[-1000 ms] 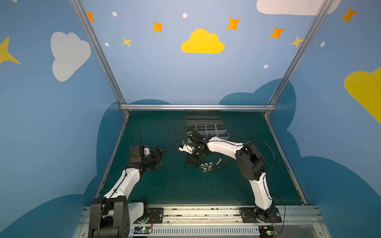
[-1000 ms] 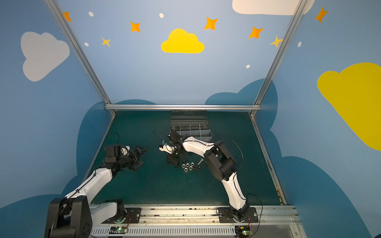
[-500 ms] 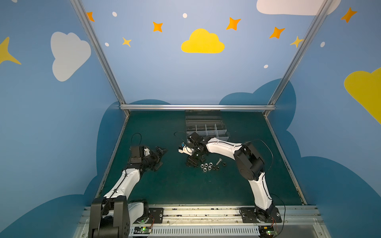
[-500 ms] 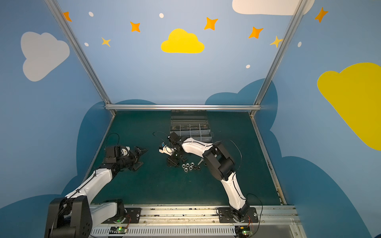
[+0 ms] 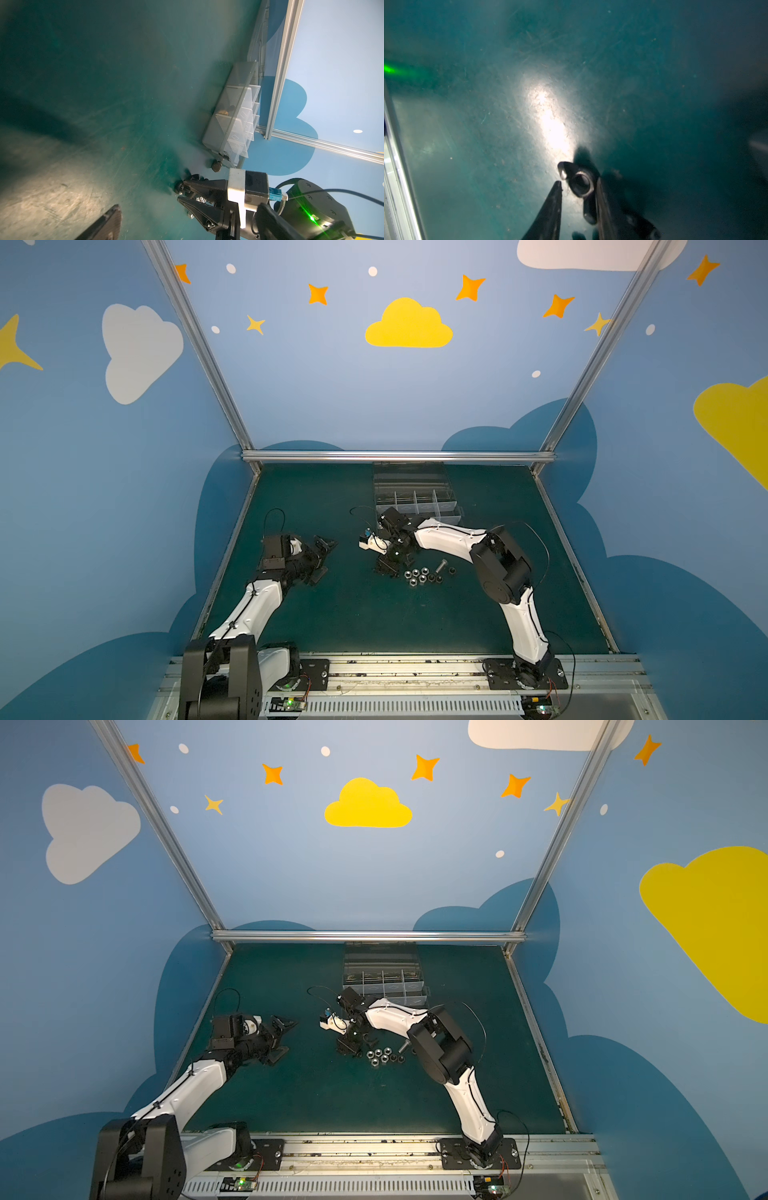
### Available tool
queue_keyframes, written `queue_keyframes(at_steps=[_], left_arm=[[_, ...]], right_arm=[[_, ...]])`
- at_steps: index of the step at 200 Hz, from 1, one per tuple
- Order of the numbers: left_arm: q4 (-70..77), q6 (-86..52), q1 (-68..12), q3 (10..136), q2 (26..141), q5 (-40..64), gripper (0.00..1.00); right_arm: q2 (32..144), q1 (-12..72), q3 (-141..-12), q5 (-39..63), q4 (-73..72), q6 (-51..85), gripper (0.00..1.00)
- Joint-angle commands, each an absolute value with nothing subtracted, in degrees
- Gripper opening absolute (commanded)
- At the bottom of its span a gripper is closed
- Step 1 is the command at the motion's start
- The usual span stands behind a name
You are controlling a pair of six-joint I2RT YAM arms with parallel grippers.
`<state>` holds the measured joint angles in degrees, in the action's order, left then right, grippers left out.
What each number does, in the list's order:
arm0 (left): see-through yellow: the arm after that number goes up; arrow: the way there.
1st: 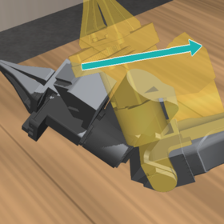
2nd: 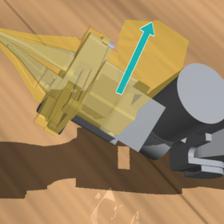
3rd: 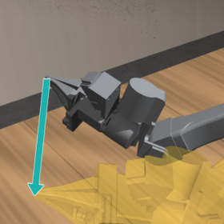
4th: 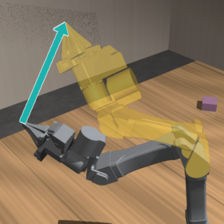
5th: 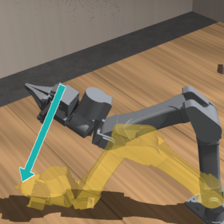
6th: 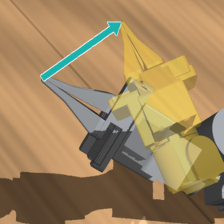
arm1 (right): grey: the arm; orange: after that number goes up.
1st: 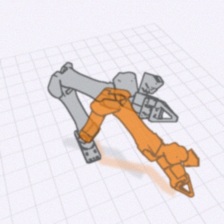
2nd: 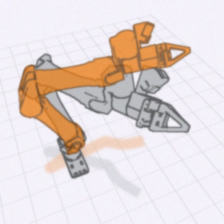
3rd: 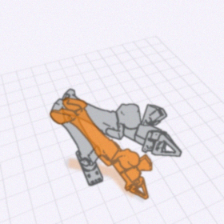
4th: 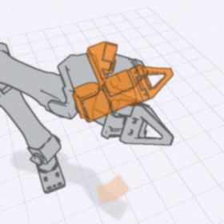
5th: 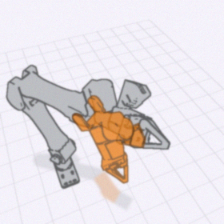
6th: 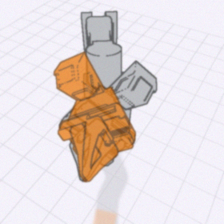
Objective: Sort the screws and nuts into containers
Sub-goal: Pick up the nut from the center of the table.
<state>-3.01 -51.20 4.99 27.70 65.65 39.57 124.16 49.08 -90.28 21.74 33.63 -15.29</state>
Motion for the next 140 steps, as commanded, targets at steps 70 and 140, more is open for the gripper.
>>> queue_keyframes(at_steps=[70, 140], left_arm=[[-3.16, -50.11, 5.27, 27.07, 64.97, 39.73, 1.0], [-4.0, -50.19, 5.33, 27.51, 64.39, 39.64, 1.0]], right_arm=[[124.34, 49.51, -88.69, 20.41, 35.4, -15.13, 0.01], [120.9, 48.05, -89.99, 19.98, 36.64, -14.61, 0.0]])
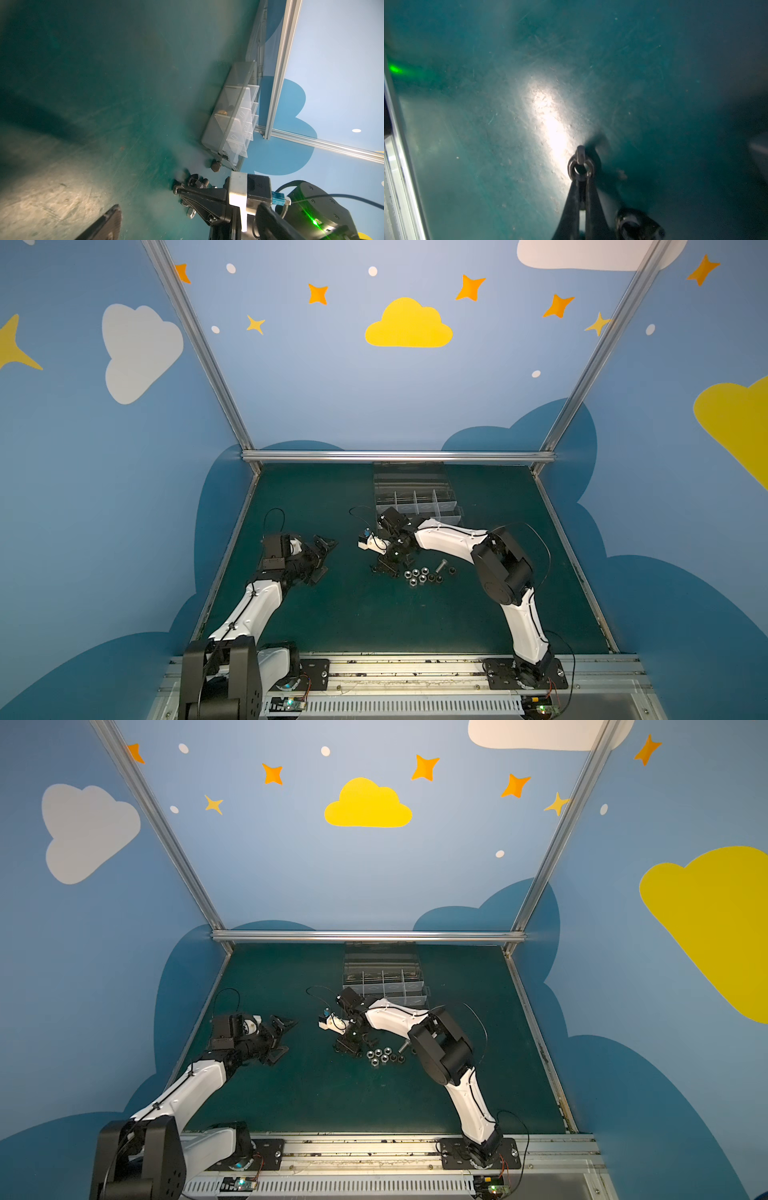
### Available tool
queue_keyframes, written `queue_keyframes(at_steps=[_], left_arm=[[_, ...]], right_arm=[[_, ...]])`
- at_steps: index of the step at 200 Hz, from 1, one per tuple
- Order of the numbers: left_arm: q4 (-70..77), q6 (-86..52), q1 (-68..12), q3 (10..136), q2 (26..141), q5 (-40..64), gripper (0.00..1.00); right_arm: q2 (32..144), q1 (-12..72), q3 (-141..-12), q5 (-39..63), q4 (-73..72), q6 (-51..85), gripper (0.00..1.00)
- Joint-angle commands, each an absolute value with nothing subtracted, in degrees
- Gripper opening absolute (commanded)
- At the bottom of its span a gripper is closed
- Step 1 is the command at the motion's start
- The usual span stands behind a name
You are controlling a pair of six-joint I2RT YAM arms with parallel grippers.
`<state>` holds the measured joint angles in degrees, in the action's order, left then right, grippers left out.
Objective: Sort the screws and nuts into containers
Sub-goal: Pick up the nut from the center of the table, then place the nut into the container.
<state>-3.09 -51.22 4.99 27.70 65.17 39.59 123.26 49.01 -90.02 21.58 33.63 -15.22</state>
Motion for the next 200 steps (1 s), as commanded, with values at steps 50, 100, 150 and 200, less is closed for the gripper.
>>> queue_keyframes(at_steps=[50, 100, 150, 200], left_arm=[[-4.22, -50.19, 5.32, 28.04, 64.2, 39.77, 1.0], [-3.87, -50.45, 5.28, 27.61, 63.73, 39.91, 1.0], [-3.69, -50.62, 5.28, 27.51, 63.68, 40.22, 1.0], [-3.86, -50.97, 4.92, 28.03, 64.25, 40.78, 1.0]], right_arm=[[117.0, 43.38, -94.92, 22.84, 38.18, -12.73, 0.0], [117.5, 36.22, -102.16, 21.37, 38.58, -10.53, 0.0], [123.7, 30.45, -110.74, 15.2, 39.55, -7.03, 0.0], [128.14, 28.66, -112.94, 13.9, 39.73, -5.98, 0.0]])
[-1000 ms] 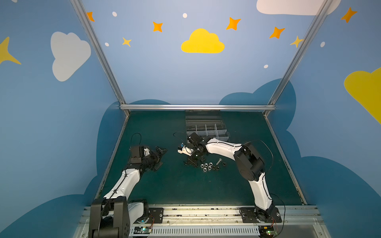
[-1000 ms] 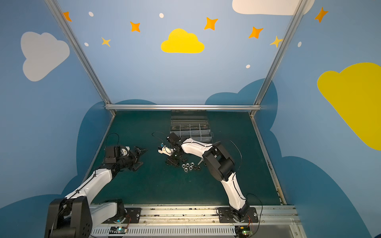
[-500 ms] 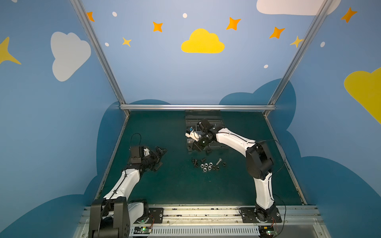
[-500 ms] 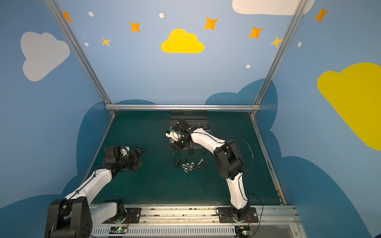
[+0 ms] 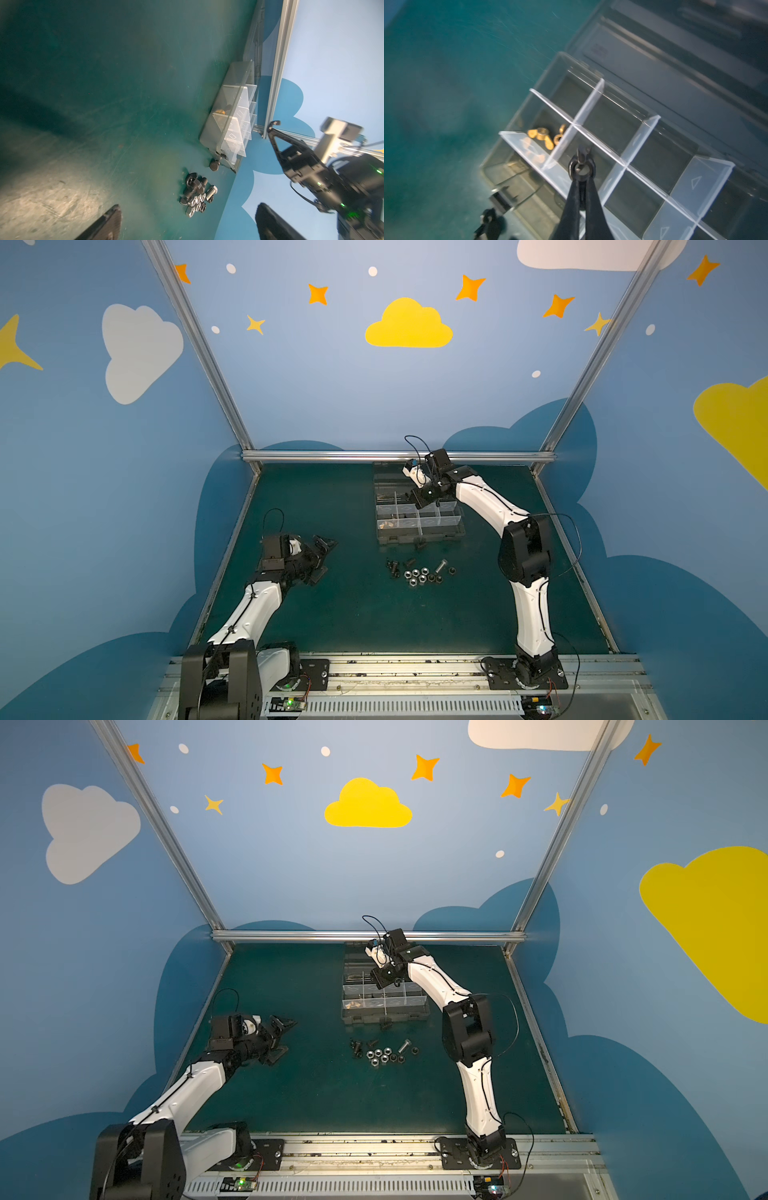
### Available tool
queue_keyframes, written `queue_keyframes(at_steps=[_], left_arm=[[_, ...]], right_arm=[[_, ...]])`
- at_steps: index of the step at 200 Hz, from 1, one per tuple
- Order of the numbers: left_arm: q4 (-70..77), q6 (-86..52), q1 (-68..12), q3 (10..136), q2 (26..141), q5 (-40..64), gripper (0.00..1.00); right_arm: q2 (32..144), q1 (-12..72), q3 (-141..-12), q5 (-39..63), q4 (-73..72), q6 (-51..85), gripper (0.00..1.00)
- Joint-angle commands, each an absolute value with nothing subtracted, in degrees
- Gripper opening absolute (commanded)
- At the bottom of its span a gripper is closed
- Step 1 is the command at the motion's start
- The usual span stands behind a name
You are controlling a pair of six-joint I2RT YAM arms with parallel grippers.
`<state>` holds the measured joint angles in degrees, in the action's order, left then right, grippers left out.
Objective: Sort the screws and nuts into containers
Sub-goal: Place the nut into the container.
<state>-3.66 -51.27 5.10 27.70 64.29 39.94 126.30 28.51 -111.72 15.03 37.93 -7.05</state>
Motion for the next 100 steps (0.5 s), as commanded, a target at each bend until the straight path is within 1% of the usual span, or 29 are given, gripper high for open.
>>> queue_keyframes(at_steps=[1, 100], left_arm=[[-3.86, -50.98, 4.92, 28.04, 64.25, 40.74, 1.0], [-4.4, -51.06, 3.45, 29.96, 66.24, 40.69, 1.0]], right_arm=[[128.14, 28.65, -112.94, 13.89, 39.69, -6.02, 0.0], [129.93, 28.83, -111.01, 12.77, 40.07, -5.9, 0.01]])
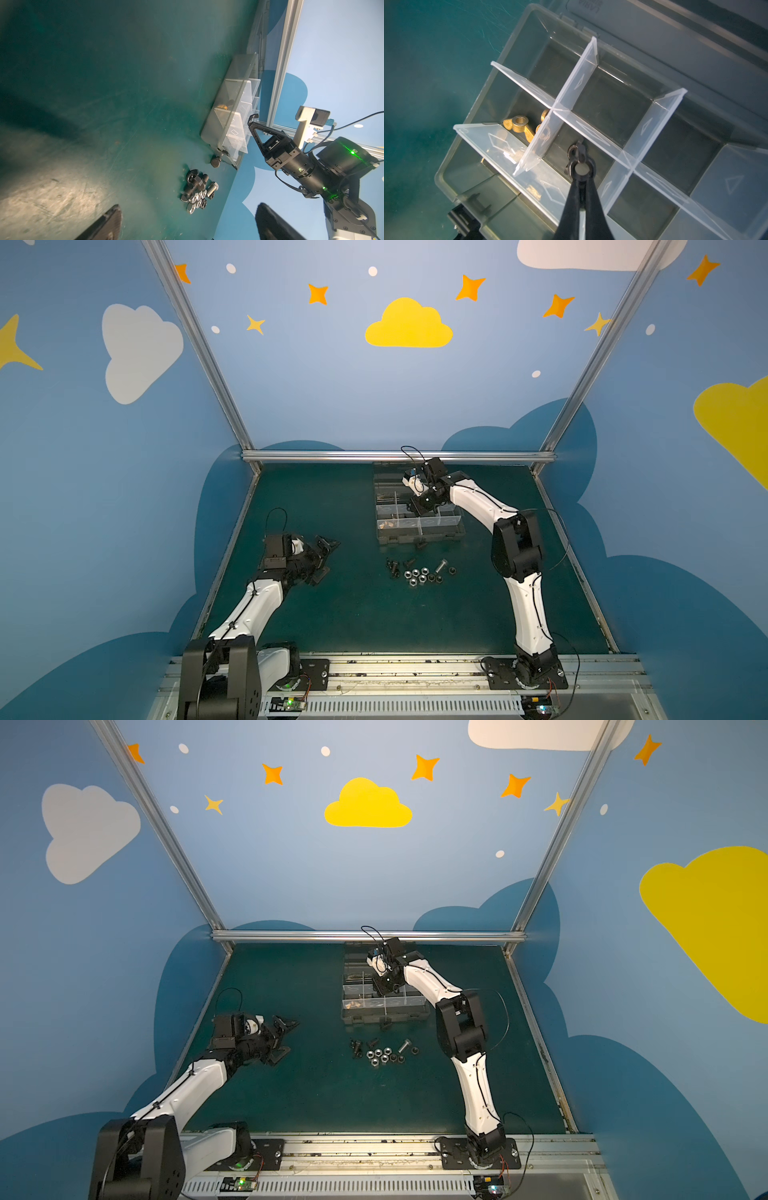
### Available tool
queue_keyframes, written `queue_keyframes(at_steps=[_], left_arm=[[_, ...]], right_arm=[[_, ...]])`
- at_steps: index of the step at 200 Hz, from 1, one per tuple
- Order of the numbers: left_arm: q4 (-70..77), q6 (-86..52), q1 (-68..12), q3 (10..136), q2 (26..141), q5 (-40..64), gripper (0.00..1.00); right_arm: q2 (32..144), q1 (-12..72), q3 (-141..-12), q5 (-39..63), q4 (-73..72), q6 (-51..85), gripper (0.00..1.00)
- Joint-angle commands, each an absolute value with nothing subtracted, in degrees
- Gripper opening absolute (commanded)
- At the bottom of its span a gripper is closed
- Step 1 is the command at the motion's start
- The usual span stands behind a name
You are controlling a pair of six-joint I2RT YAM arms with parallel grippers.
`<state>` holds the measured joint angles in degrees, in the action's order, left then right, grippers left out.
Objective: Sort the screws and nuts into containers
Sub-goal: Place the nut into the container.
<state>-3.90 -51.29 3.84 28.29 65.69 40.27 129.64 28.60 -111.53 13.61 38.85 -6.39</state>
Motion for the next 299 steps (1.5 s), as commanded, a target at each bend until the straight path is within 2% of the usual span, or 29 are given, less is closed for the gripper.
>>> queue_keyframes(at_steps=[1, 10, 22, 58, 115, 192, 299], left_arm=[[-4.39, -51.06, 3.48, 29.97, 66.26, 40.69, 1.0], [-4.49, -50.98, 3.45, 30.05, 66.32, 40.67, 1.0], [-4.57, -50.98, 3.4, 30.14, 66.44, 40.69, 1.0], [-4.66, -50.93, 3.27, 30.48, 66.71, 40.91, 1.0], [-3.79, -50.86, 3.05, 29.93, 66.75, 39.76, 1.0], [-2.46, -50.55, 2.45, 30.55, 68.03, 40.12, 1.0], [-2.45, -52.09, 2.37, 29.48, 66.82, 37.54, 1.0]], right_arm=[[129.96, 28.83, -111.01, 12.76, 40.07, -5.9, 0.01], [129.91, 28.83, -111.09, 12.68, 40.31, -5.99, 0.07], [129.82, 28.84, -111.09, 12.35, 40.51, -5.95, 0.2], [129.38, 28.92, -111.28, 12.83, 40.89, -6.13, 0.36], [123.24, 30.24, -107.3, 13.68, 40.52, -7.62, 0.41], [112.16, 40.02, -94.99, 8.54, 40.63, -6.44, 0.45], [114.8, 47.6, -89.18, 10.16, 39.19, 0.77, 0.47]])
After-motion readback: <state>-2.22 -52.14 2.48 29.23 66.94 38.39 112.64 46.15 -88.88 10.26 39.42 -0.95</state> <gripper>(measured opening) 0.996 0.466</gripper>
